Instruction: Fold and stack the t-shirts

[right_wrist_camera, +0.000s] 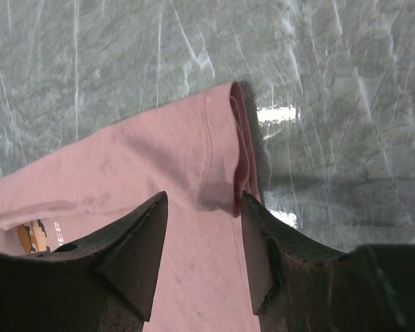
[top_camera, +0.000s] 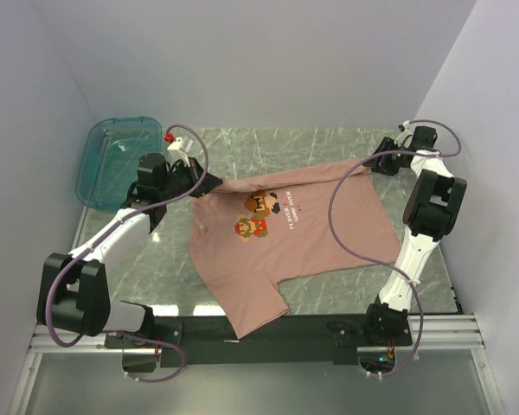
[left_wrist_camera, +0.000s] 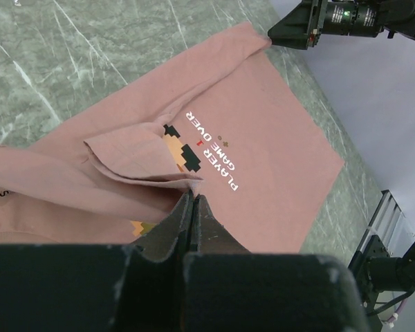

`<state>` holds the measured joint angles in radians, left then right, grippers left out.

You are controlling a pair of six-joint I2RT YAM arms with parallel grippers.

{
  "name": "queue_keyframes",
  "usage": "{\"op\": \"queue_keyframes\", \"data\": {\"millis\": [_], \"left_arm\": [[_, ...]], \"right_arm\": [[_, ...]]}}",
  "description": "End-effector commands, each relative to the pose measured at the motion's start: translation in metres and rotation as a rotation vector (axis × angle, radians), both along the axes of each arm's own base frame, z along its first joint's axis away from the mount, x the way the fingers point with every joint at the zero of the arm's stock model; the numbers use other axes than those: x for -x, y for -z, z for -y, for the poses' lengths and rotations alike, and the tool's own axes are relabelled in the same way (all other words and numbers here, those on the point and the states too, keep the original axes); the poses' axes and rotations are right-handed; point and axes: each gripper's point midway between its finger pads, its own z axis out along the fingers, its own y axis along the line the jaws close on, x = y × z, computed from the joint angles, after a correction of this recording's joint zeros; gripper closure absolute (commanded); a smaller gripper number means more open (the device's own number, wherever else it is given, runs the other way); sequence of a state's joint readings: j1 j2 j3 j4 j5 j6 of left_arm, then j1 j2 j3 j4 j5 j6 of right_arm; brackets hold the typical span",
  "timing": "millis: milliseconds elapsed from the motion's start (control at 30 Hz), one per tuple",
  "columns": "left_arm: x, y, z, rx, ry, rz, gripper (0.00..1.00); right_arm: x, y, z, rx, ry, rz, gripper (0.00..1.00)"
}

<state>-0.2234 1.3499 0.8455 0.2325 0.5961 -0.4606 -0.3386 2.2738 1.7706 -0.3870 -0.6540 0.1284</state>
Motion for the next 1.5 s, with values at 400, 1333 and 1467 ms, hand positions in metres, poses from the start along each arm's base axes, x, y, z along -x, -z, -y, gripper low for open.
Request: {"op": "queue_keyframes", "data": {"millis": [400,1333,1467], "left_arm": [[0.014,-0.011,0.005,0.0,0.019,0.037,0.99],[0.048,0.016,0.011,-0.283,-0.161,-0.128,0.28],[0.023,0.009,0.003,-0.337,-0.181,-0.125,0.28]], "right_arm": [[0.005,-0.04,0.015,0.014,0.0,0.091,0.46],[0.014,-0.05,0.012,0.009,-0.024,0.107,0.46],[0.023,-0.058,0.004,0.009,-0.08,0.134,0.46]]}}
